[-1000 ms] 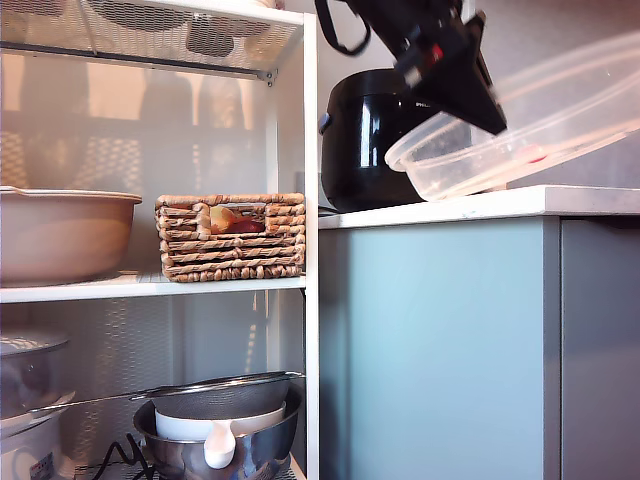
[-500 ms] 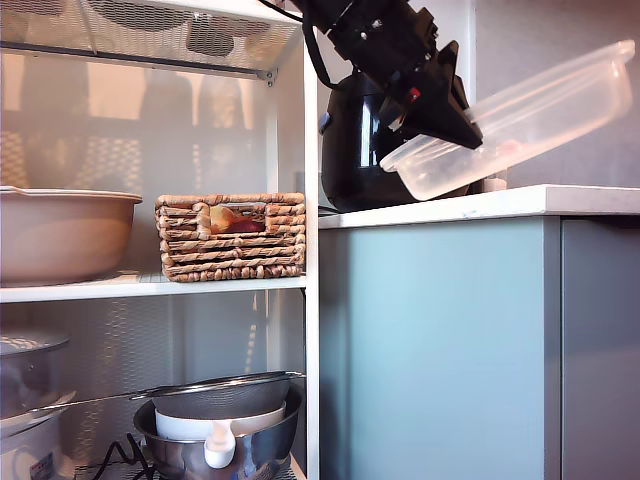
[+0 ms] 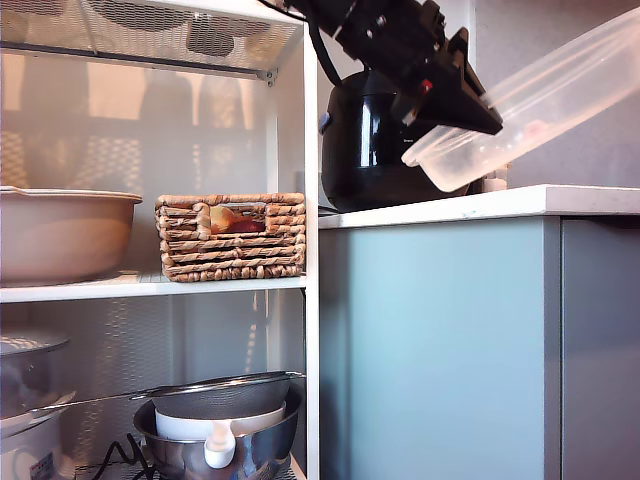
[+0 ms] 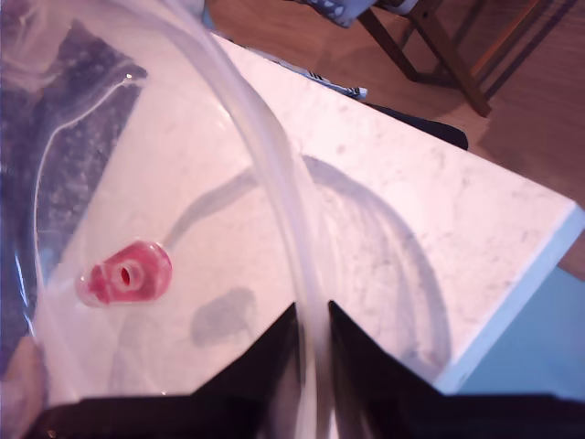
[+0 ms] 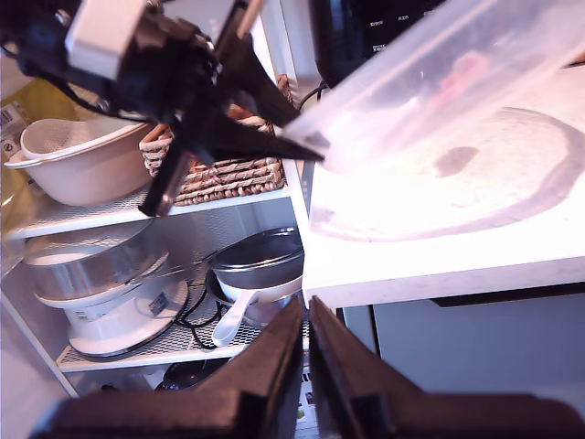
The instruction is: Pick up the plastic microwave lid from the shelf, then place it on the counter next to you
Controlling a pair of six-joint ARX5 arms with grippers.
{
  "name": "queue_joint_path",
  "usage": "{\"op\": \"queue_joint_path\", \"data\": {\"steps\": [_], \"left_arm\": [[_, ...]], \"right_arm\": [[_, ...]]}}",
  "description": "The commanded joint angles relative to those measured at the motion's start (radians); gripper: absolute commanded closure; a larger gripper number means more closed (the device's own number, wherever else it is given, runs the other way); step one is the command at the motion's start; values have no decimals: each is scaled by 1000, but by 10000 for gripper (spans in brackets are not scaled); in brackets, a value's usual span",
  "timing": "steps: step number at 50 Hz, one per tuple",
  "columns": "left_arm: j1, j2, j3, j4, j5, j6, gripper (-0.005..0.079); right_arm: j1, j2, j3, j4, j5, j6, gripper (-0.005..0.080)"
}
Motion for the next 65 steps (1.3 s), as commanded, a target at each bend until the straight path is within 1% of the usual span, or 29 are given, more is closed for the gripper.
{"op": "queue_joint_path", "data": {"steps": [1,17,24,26,38,44,53,60,65], "left_arm": [[3,44,14,34,8,4,756],[3,54,14,62,17,4,747],[3,54,14,52,16,3,662],[3,54,14,52,15,3,648],[5,54,14,53,-2,3,640],[10,54,14,66,-16,4,593],[12,54,14,147,-7,3,586],[3,54,14,174,3,3,483],[2,53,14,164,10,3,479]], "right_arm": [[4,5,15,13,-2,4,764],[4,5,15,28,-2,13,764],[4,5,15,32,-2,31,764],[4,5,15,32,-2,31,765],[4,5,15,32,-14,31,764],[4,5,15,32,-18,31,764],[4,5,15,32,-19,31,764],[4,5,15,32,-19,31,765],[4,5,15,32,-19,31,764]]}}
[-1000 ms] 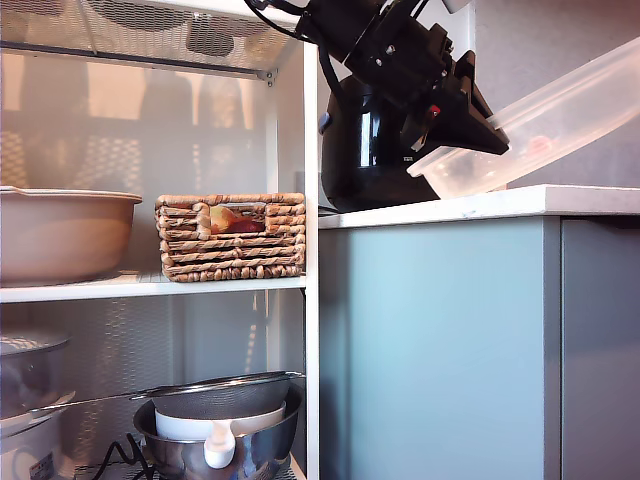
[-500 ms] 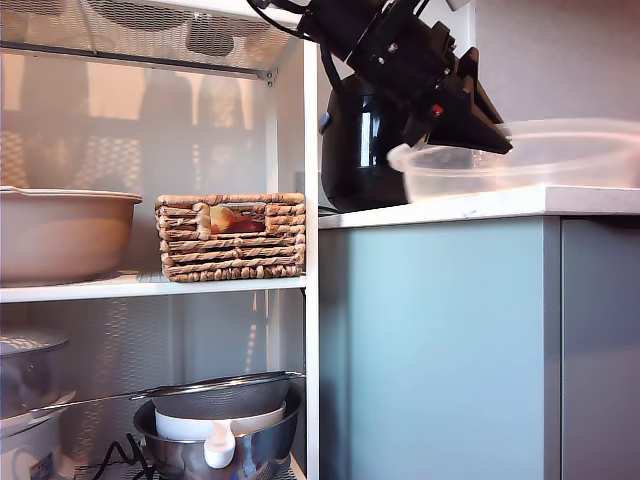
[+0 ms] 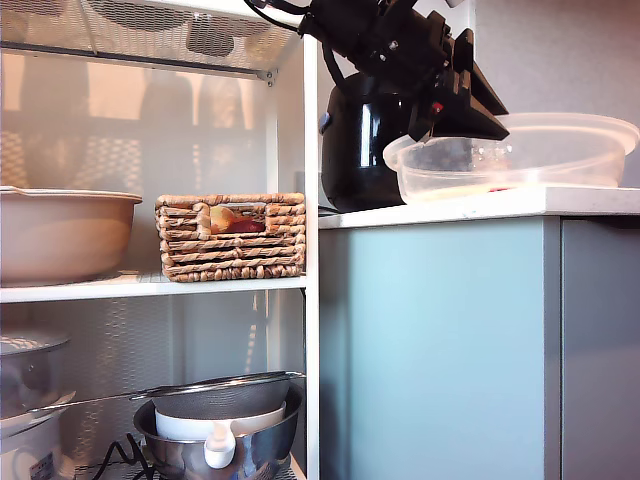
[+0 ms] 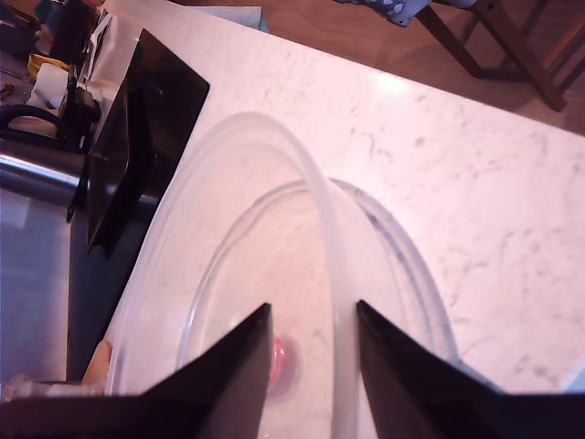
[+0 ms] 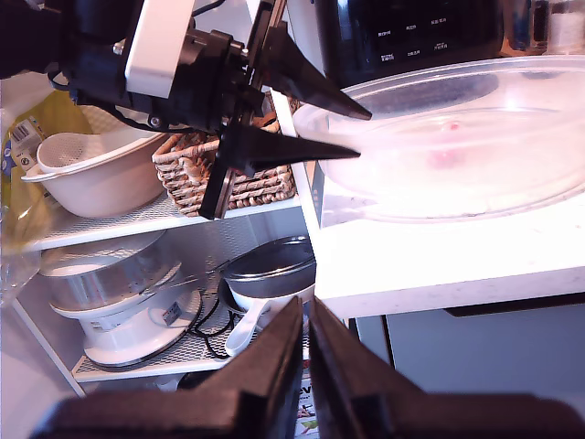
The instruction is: Pick up the plastic microwave lid from the shelf, then place it on the counter next to you
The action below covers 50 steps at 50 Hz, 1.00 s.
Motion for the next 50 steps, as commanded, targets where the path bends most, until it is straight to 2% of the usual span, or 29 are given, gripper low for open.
{"op": "queue_joint_path", "data": {"steps": [1,27,41,50], "left_arm": [[-6,27,14,1,12,-2,478],[-19,-37,14,-127,-1,-27,469],[-6,-113,14,-134,-12,-67,470],[17,-132,14,-142,-38,-161,477]], "right_arm": [[4,5,15,10,-3,3,764],[4,5,15,8,-3,2,764],[4,5,15,7,-3,2,764],[4,5,15,7,-2,2,764]]}}
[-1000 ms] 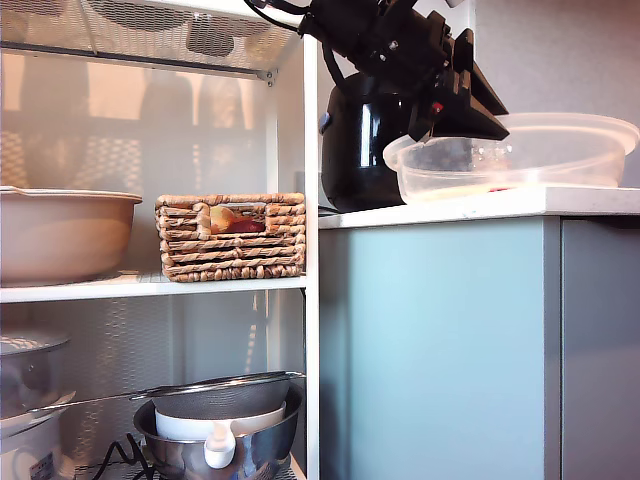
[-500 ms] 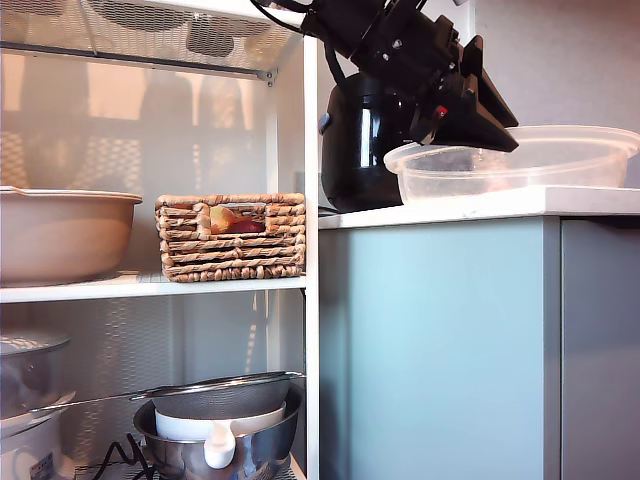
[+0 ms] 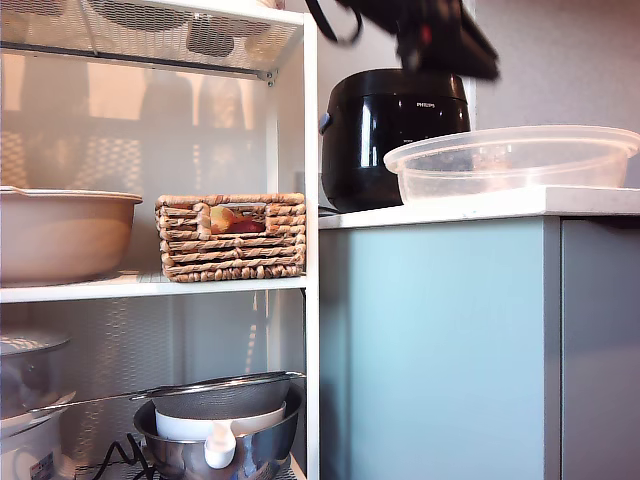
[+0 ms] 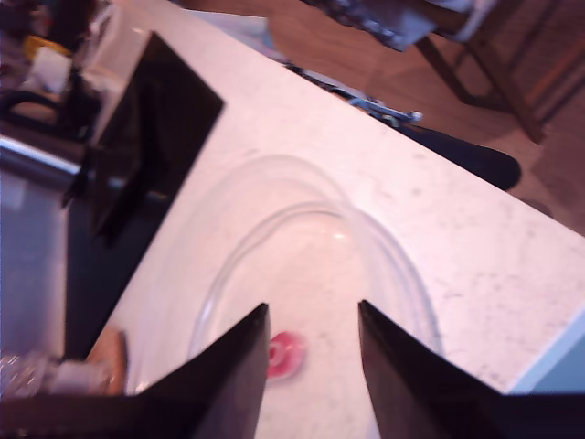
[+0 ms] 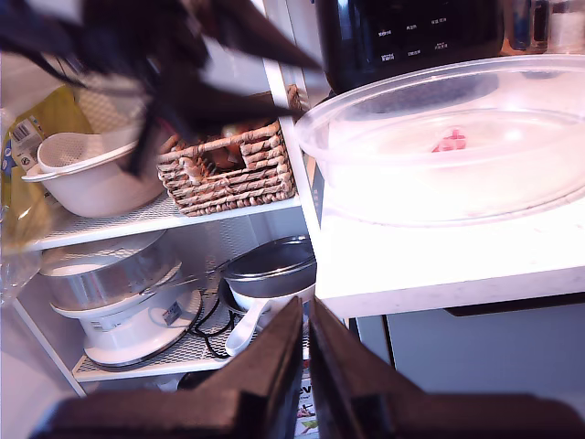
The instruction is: Pick up the plastic microwave lid from the shelf, then place it on the counter next to you
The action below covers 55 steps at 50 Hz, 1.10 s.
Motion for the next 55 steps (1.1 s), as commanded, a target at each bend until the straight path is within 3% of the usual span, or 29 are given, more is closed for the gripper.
{"op": "queue_joint_path", "data": {"steps": [1,4,11,13,17,23,24,29,33,39,55], "left_arm": [[16,2,9,-6,-18,-47,480],[28,-2,9,-22,-37,-86,527],[65,-18,9,-64,-80,-250,771],[75,-23,9,-78,-85,-298,761],[93,-24,9,-91,-120,-518,762],[112,-18,9,-121,-191,-751,762],[115,-17,9,-125,-198,-852,762],[132,-1,9,-131,-205,-1098,762],[145,21,9,-140,-205,-1228,762],[149,69,9,-149,-203,-1342,762],[148,168,9,-70,-236,-1482,762]], "right_arm": [[4,5,15,7,-3,3,764],[4,5,15,7,-3,3,765],[4,5,15,4,-3,3,764],[4,5,15,3,-2,3,764],[4,5,15,2,-2,3,764],[4,5,15,2,0,0,765],[4,5,15,2,0,-1,764],[4,5,15,3,0,-1,764],[4,5,15,3,1,-1,765],[4,5,15,3,1,-1,764],[4,5,15,3,1,-1,765]]}}
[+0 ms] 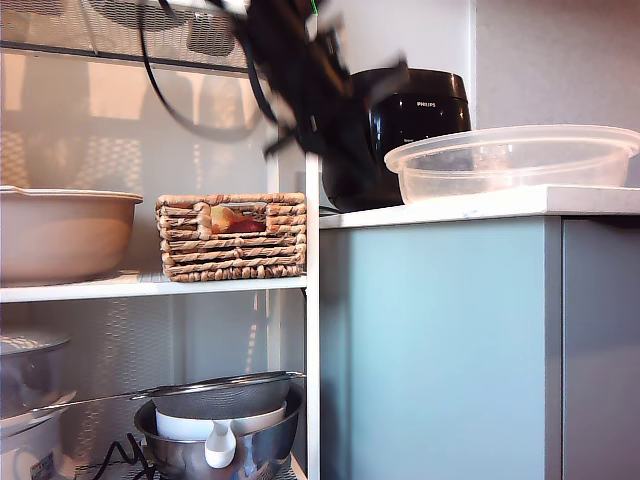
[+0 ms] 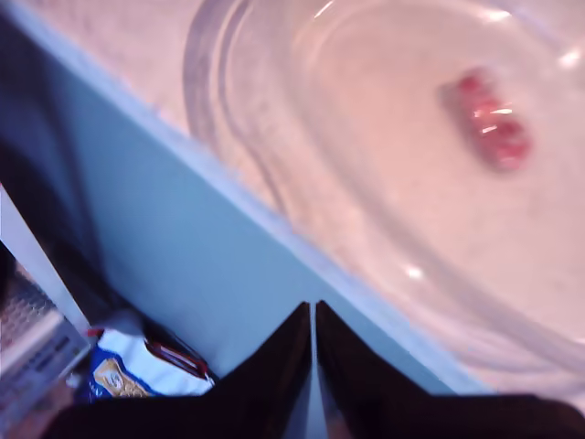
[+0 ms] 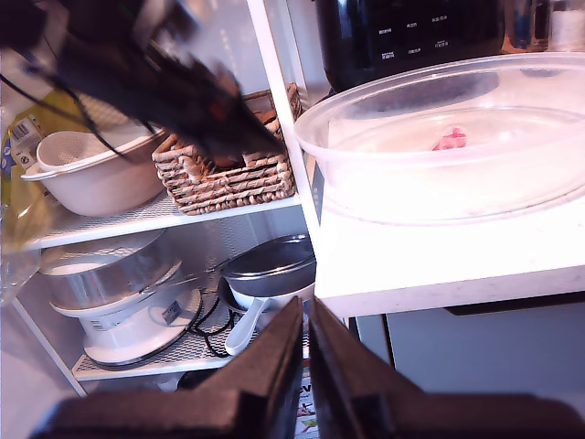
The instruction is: Pick up the plastic microwave lid from the shelf, then place it on the counter next to you
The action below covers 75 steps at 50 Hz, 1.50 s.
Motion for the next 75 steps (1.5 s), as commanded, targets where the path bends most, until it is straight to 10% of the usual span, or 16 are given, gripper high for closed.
{"op": "queue_joint_path", "data": {"steps": [1,57,75], "left_arm": [[-1,16,-5,31,-24,-27,762],[-91,75,-5,339,45,-198,762],[-51,55,-5,145,63,-37,762]], "right_arm": [[4,5,15,6,0,-1,764],[4,5,15,18,0,0,764],[4,5,15,18,1,-8,764]]}}
